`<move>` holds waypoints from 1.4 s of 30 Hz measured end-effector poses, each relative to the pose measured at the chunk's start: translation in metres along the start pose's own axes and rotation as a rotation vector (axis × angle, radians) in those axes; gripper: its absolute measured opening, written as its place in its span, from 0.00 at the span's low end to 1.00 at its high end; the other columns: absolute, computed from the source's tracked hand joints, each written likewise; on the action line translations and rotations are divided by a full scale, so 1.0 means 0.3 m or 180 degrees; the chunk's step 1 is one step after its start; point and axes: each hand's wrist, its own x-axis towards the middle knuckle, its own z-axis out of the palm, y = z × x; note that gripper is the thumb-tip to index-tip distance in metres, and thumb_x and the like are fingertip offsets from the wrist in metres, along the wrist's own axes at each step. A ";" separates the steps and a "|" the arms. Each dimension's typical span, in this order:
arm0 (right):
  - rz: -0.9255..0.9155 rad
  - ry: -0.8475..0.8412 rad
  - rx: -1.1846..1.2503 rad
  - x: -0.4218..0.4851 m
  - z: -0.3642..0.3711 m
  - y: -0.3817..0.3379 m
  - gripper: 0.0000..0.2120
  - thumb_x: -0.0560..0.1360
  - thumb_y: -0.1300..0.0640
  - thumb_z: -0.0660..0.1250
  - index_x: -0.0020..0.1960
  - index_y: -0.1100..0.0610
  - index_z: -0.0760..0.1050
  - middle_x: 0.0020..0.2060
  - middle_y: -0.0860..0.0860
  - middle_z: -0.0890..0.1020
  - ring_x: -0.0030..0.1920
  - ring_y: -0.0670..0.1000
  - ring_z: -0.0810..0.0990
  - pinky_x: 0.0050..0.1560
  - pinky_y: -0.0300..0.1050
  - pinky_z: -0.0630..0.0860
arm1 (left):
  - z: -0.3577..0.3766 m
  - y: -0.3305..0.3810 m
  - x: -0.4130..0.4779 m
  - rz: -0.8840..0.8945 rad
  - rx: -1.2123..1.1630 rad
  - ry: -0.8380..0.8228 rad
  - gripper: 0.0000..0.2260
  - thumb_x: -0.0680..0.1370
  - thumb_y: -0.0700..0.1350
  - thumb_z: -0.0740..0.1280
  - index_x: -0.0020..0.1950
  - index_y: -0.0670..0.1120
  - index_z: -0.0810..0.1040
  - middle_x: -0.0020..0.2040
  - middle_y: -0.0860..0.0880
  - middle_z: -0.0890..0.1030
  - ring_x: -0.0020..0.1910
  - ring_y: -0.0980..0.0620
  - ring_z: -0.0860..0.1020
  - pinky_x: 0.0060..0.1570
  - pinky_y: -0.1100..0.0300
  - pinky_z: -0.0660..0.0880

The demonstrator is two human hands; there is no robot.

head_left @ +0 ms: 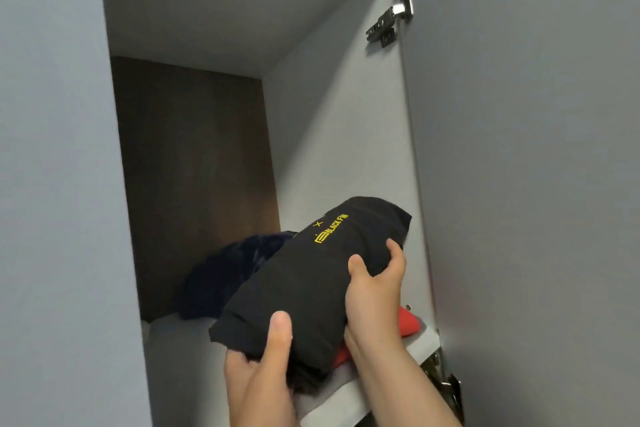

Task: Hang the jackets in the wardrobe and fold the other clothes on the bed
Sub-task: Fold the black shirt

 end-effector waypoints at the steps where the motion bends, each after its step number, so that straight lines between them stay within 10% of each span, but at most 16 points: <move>1: 0.0109 0.0009 0.0191 -0.009 0.003 0.011 0.29 0.78 0.63 0.65 0.73 0.44 0.61 0.68 0.49 0.71 0.63 0.49 0.76 0.66 0.54 0.75 | 0.006 -0.001 0.002 0.0152 0.0276 -0.0077 0.22 0.65 0.46 0.79 0.55 0.56 0.77 0.48 0.60 0.85 0.46 0.61 0.83 0.48 0.58 0.76; 7: 0.0404 -0.0360 0.1015 0.018 -0.009 0.027 0.21 0.75 0.65 0.70 0.61 0.44 0.72 0.57 0.50 0.81 0.55 0.50 0.83 0.58 0.54 0.80 | 0.038 0.052 0.067 0.0520 0.0567 0.0281 0.32 0.58 0.47 0.79 0.60 0.58 0.74 0.51 0.60 0.83 0.48 0.58 0.83 0.51 0.53 0.79; 12: 0.0443 -0.0513 0.0233 0.068 -0.067 0.053 0.16 0.74 0.63 0.71 0.54 0.45 0.74 0.48 0.50 0.81 0.47 0.50 0.85 0.43 0.51 0.83 | 0.025 0.050 0.133 0.0060 0.0162 0.0390 0.27 0.71 0.42 0.76 0.67 0.50 0.73 0.57 0.50 0.82 0.49 0.48 0.84 0.48 0.47 0.81; 21: 0.0769 -0.0664 -0.1348 0.095 -0.170 0.048 0.14 0.72 0.57 0.70 0.54 0.45 0.71 0.51 0.49 0.78 0.35 0.49 0.84 0.46 0.51 0.83 | -0.011 -0.008 0.106 -0.0178 0.0526 0.0307 0.15 0.74 0.39 0.73 0.58 0.48 0.75 0.50 0.48 0.83 0.45 0.46 0.83 0.40 0.59 0.77; 25: -0.0887 -0.0291 -0.4097 0.131 -0.177 -0.012 0.16 0.73 0.45 0.64 0.58 0.48 0.74 0.52 0.53 0.76 0.50 0.57 0.77 0.48 0.49 0.73 | 0.009 0.017 0.089 0.0136 0.1255 0.0225 0.22 0.71 0.41 0.75 0.62 0.48 0.73 0.53 0.48 0.81 0.46 0.50 0.80 0.44 0.59 0.74; 28: -0.1916 -0.0590 -0.4174 0.193 -0.097 -0.071 0.17 0.75 0.45 0.63 0.59 0.52 0.78 0.57 0.54 0.77 0.59 0.59 0.76 0.58 0.51 0.72 | 0.026 0.042 0.060 0.0493 0.2247 0.0327 0.35 0.71 0.44 0.75 0.74 0.47 0.64 0.68 0.45 0.73 0.63 0.43 0.74 0.63 0.49 0.70; 31: -0.1692 -0.1622 -0.4425 0.273 -0.046 -0.055 0.23 0.76 0.39 0.61 0.68 0.47 0.75 0.72 0.53 0.70 0.71 0.55 0.68 0.71 0.52 0.62 | 0.051 0.061 0.037 0.0945 0.3094 0.0284 0.42 0.73 0.44 0.73 0.80 0.47 0.53 0.80 0.46 0.56 0.78 0.45 0.55 0.74 0.49 0.55; 35: -0.1035 -0.2095 -0.4679 0.280 -0.095 0.078 0.29 0.75 0.31 0.50 0.69 0.42 0.72 0.67 0.51 0.75 0.69 0.55 0.70 0.70 0.55 0.63 | 0.072 0.057 0.047 0.2120 0.4184 -0.0087 0.33 0.73 0.48 0.71 0.77 0.47 0.64 0.79 0.47 0.59 0.79 0.46 0.52 0.76 0.49 0.49; 42: -0.1187 -0.1870 -0.4379 0.266 -0.154 0.138 0.35 0.72 0.27 0.47 0.74 0.42 0.66 0.74 0.50 0.68 0.74 0.52 0.63 0.75 0.52 0.57 | 0.080 -0.022 0.083 0.1454 0.5643 -0.0611 0.36 0.74 0.71 0.45 0.79 0.57 0.53 0.81 0.49 0.52 0.79 0.46 0.45 0.76 0.45 0.49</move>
